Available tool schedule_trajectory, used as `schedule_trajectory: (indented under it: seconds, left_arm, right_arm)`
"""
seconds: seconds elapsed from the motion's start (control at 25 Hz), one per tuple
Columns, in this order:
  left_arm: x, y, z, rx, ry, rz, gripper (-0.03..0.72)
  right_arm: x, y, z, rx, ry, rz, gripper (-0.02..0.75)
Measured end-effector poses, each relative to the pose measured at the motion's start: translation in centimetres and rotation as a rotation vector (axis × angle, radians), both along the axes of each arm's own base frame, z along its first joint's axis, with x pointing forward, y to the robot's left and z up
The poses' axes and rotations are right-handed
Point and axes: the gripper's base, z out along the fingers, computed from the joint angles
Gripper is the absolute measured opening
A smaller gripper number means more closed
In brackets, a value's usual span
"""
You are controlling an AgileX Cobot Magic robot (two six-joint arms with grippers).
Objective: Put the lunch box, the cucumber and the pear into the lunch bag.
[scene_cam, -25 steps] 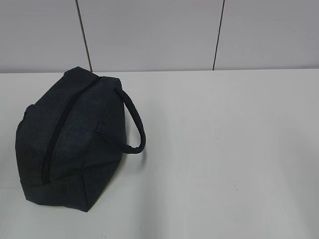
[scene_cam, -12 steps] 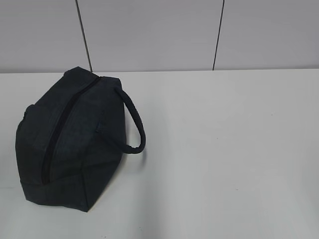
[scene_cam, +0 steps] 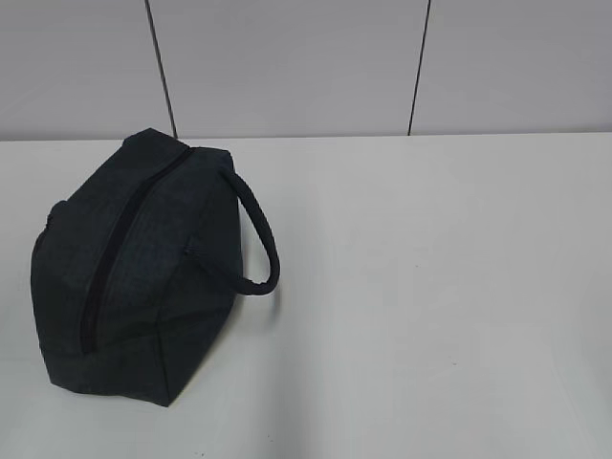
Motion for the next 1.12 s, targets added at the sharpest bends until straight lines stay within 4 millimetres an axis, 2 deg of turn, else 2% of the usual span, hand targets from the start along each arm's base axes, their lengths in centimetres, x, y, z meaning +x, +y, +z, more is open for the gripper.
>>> schedule_trajectory:
  seconds: [0.72,0.84,1.0,1.12]
  left_arm:
    - [-0.2,0.0,0.0,-0.001,-0.008,0.0,0.241]
    - [-0.2,0.0,0.0,-0.001,-0.009,0.006,0.241]
    - [-0.2,0.0,0.0,-0.001,-0.009,0.032,0.241]
    - [-0.2,0.0,0.0,-0.001,-0.009,0.037,0.241]
  right_arm:
    - [-0.1,0.0,0.0,-0.002,0.002,-0.017,0.371]
    - [-0.3,0.0,0.0,-0.002,0.002,-0.117,0.371]
    - [-0.9,0.0,0.0,-0.016,-0.004,-0.334,0.371]
    - [-1.0,0.0,0.0,-0.022,-0.006,-0.393,0.371]
